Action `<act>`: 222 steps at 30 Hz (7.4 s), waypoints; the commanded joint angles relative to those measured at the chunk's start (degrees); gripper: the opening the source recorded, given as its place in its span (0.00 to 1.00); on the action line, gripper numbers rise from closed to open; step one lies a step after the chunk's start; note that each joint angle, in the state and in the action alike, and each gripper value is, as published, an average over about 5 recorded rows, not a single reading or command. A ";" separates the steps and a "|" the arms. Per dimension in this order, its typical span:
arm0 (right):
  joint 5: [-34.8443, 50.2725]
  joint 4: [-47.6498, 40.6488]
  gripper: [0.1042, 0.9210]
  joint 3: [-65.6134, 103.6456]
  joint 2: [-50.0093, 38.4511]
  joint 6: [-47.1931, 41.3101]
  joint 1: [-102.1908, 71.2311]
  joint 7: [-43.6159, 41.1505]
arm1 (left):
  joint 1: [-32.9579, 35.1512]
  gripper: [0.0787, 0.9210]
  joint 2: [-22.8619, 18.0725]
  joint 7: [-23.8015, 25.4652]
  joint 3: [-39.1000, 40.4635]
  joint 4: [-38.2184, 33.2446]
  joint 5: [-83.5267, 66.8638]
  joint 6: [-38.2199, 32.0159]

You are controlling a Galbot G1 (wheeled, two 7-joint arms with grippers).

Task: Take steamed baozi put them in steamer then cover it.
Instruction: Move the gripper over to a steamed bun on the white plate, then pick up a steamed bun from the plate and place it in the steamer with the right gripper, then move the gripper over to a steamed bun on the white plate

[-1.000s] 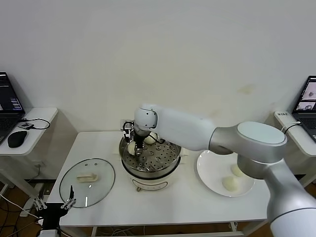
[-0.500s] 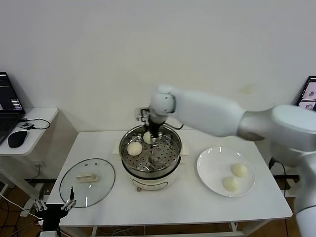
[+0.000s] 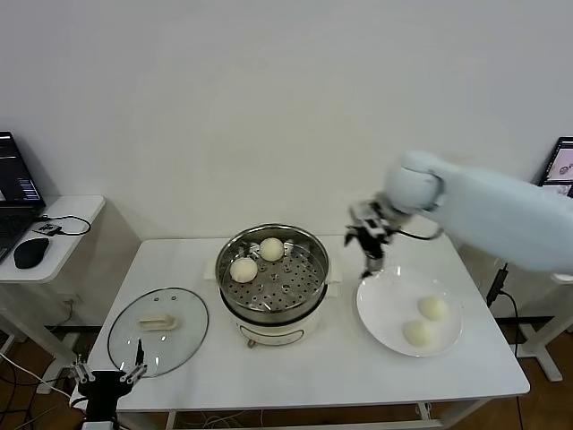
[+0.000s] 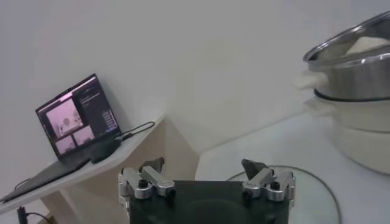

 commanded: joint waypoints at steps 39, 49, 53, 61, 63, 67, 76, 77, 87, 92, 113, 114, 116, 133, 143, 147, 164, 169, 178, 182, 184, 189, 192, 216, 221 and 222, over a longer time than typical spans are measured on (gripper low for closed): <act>-20.06 -9.95 0.83 22.64 -2.82 3.41 -36.38 6.00 | 1.11 0.88 -0.38 -0.13 -0.82 1.18 0.87 -0.12; -19.69 -9.43 0.64 22.45 -3.39 3.25 -35.88 4.72 | 1.05 0.88 -0.62 -0.20 -0.77 1.22 0.86 -0.15; -19.36 -9.09 0.58 22.41 -3.65 3.23 -35.07 4.15 | 1.08 0.88 -0.57 -0.22 -0.88 1.14 0.82 -0.16; -15.37 -6.66 0.56 21.34 -6.27 3.28 -29.60 1.21 | 1.19 0.88 -0.40 -0.20 -0.92 0.83 0.78 -0.14; -13.66 -6.01 0.56 20.64 -7.11 3.18 -26.91 0.70 | 1.15 0.88 -0.30 -0.17 -0.90 0.74 0.76 -0.12; -9.55 -5.09 0.56 17.03 -7.67 2.77 -17.55 0.02 | 0.83 0.88 -0.03 -0.09 -0.74 0.59 0.68 -0.04; 0.37 -6.58 0.57 2.67 1.02 1.96 6.91 1.18 | 0.12 0.88 0.27 0.00 -0.27 0.65 0.35 0.06; 1.34 -7.06 0.57 1.43 2.83 1.87 8.97 1.51 | 0.08 0.88 0.32 0.01 -0.32 0.67 0.29 0.06; 8.68 -9.83 0.57 -3.35 19.54 2.60 13.44 5.23 | 0.10 0.88 0.46 -0.01 -1.37 0.87 -0.31 0.04; 8.60 -12.95 0.57 -2.53 27.00 6.28 9.96 7.28 | 0.22 0.88 0.34 -0.03 -1.82 0.83 -0.43 0.02; -6.94 -17.60 0.57 -9.55 37.33 28.39 2.62 7.10 | -0.01 0.88 -0.27 -0.76 -2.74 1.81 -1.31 -0.84; -7.39 -17.56 0.57 -9.73 37.41 29.08 2.67 7.00 | -0.04 0.88 -0.27 -0.85 -2.78 1.88 -1.41 -0.92; -7.85 -17.37 0.57 -10.12 37.49 30.25 2.79 6.76 | -0.07 0.88 -0.29 -0.98 -2.83 2.01 -1.55 -1.06; -8.07 -15.59 0.72 -11.73 36.74 32.26 3.32 5.22 | 0.22 0.88 -0.45 -1.26 -2.81 2.32 -1.63 -1.41; -2.50 -12.04 0.88 -7.73 28.64 28.92 7.77 5.09 | 0.19 0.88 -0.03 -1.23 -3.18 2.04 -1.64 -1.41; 0.99 -8.45 0.88 -5.80 21.47 21.53 9.47 3.87 | 0.06 0.88 0.39 -1.15 -3.22 2.00 -1.63 -1.39; -9.81 0.94 0.88 11.65 -11.79 5.11 -10.15 2.23 | -0.54 0.88 1.32 -0.81 -1.64 1.53 -1.01 -1.24; -15.43 -2.16 0.88 22.18 -14.63 8.16 -23.77 1.31 | -0.48 0.88 1.34 -0.64 -1.55 1.41 -0.67 -1.08; -20.32 -8.81 0.88 27.25 -13.24 8.87 -30.99 2.79 | -0.32 0.88 1.09 -0.65 -1.35 1.65 -0.40 -1.09; -21.73 -12.38 0.88 29.02 -10.74 9.23 -33.04 3.36 | -0.19 0.88 1.13 -0.68 -1.66 1.62 -0.48 -1.09; -22.33 -13.83 0.88 29.85 -9.41 9.35 -34.05 3.54 | -0.03 0.88 1.17 -0.67 -1.83 1.55 -0.51 -1.09; -23.75 -16.80 0.88 31.47 -6.09 9.61 -36.19 3.95 | 0.14 0.88 1.18 -0.64 -2.18 1.52 -0.57 -1.07; -24.56 -18.53 0.88 32.13 -4.32 9.96 -36.88 4.22 | 0.13 0.88 1.13 -0.64 -2.25 1.58 -0.58 -1.07; -29.88 -30.77 0.84 34.76 5.65 12.72 -37.36 5.82 | -0.35 0.88 0.83 -0.61 -2.62 2.10 -0.72 -1.06; -29.98 -30.80 0.75 34.82 5.82 12.80 -37.21 5.87 | -0.34 0.88 0.79 -0.65 -2.62 2.10 -0.74 -1.10; -29.98 -30.78 0.74 34.84 5.83 12.80 -37.21 5.86 | -0.33 0.88 0.80 -0.66 -2.63 2.08 -0.74 -1.11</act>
